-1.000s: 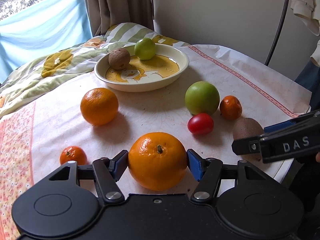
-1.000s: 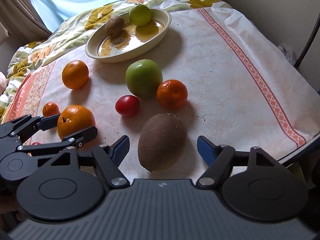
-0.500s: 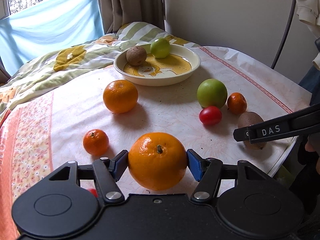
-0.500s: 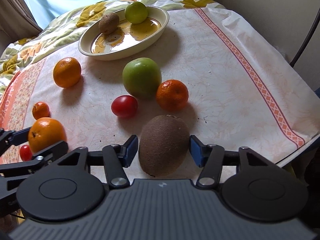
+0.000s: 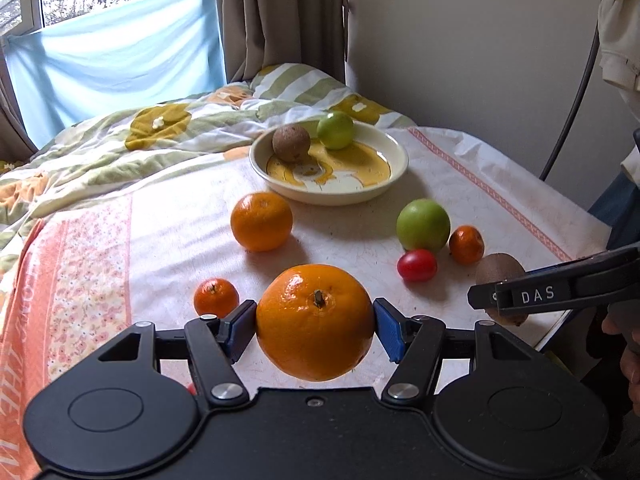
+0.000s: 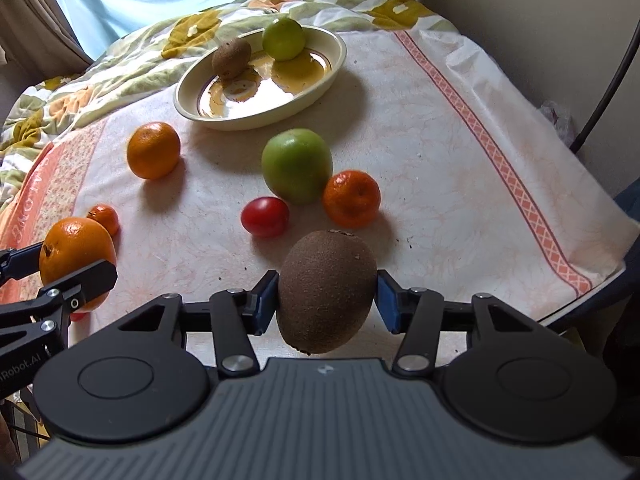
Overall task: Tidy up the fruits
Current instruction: 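Carry the orange and kiwi into the duck bowl with both tools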
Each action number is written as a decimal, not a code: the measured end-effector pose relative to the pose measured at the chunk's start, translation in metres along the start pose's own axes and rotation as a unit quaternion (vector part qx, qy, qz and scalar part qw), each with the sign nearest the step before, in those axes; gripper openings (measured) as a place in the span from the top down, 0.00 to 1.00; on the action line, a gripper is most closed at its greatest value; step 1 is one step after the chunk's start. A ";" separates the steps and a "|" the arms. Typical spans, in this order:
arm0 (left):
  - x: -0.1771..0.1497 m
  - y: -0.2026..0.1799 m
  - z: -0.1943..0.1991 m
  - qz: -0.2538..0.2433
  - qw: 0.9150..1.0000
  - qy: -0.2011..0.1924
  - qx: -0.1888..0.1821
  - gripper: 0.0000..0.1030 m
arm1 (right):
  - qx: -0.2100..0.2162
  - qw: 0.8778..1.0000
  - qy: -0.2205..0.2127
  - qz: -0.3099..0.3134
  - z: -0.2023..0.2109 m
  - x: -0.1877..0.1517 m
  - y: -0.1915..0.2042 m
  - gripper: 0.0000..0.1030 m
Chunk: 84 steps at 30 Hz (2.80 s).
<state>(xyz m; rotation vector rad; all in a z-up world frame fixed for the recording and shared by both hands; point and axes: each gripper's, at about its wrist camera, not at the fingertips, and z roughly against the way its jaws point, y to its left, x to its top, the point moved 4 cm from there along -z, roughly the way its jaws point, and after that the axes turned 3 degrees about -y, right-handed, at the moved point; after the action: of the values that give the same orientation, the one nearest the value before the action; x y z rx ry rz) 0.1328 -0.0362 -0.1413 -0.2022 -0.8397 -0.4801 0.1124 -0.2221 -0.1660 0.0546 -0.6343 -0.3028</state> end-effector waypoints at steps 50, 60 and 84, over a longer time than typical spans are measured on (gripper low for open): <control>0.143 0.016 -0.172 0.053 0.994 0.055 0.082 0.35 | 0.103 0.991 -0.001 0.088 -0.110 0.234 -0.008 0.36; 0.137 0.007 -0.187 0.026 0.993 0.072 0.090 0.32 | 0.106 0.990 0.011 0.093 -0.123 0.234 -0.008 0.36; 0.136 0.016 -0.128 0.053 0.995 0.039 0.081 0.10 | 0.119 0.980 0.030 0.154 -0.151 0.210 0.021 0.36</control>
<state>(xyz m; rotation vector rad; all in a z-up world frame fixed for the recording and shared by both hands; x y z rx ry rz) 0.3025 -0.1125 -0.1222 -0.0769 -0.7834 -0.3173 0.3676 -0.2702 -0.1644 0.1925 -0.6072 0.0759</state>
